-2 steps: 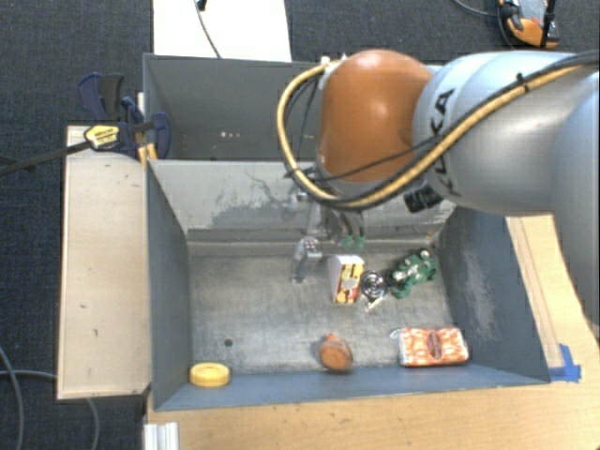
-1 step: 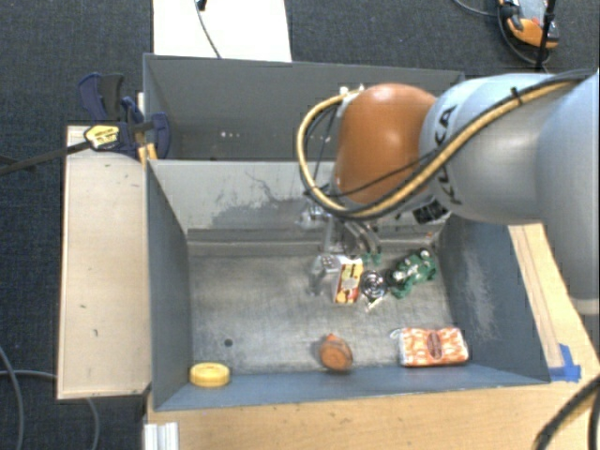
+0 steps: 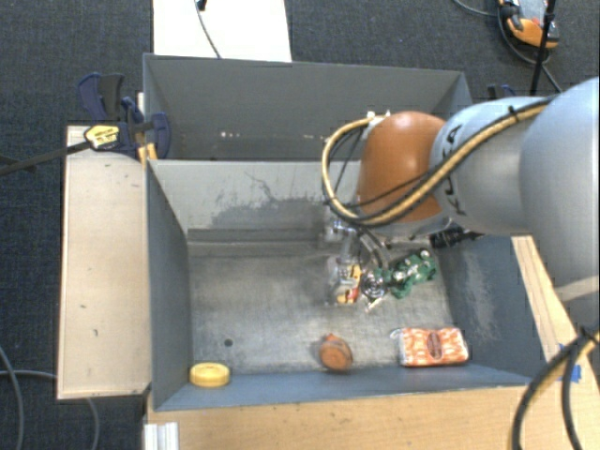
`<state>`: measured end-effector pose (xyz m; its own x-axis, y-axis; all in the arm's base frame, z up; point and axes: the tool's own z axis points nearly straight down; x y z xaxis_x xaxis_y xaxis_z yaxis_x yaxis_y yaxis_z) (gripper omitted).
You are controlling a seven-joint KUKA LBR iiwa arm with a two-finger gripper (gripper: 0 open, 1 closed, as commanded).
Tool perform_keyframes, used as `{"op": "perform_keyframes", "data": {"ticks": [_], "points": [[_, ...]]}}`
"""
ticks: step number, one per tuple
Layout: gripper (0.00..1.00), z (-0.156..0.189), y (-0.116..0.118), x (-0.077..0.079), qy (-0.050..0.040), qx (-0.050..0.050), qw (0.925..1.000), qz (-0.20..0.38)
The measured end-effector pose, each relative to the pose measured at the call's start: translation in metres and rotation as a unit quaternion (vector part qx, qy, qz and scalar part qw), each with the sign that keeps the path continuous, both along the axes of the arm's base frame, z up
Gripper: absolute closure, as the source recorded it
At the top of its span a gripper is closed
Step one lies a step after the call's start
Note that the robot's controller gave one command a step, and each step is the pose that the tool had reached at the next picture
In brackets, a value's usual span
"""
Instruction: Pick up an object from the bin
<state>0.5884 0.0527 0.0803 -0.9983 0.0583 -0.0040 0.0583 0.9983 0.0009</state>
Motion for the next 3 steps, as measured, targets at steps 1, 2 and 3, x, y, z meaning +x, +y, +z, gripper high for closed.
{"op": "perform_keyframes", "data": {"ticks": [1, 2, 3], "points": [[0.0, 0.032, -0.028, -0.003, 0.0025, 0.0, 0.9938, 0.111], [0.0, 0.035, -0.042, -0.009, -0.004, -0.001, 0.9972, 0.075], [1.0, -0.003, -0.031, -0.015, -0.0004, -0.001, 0.9992, 0.039]]}}
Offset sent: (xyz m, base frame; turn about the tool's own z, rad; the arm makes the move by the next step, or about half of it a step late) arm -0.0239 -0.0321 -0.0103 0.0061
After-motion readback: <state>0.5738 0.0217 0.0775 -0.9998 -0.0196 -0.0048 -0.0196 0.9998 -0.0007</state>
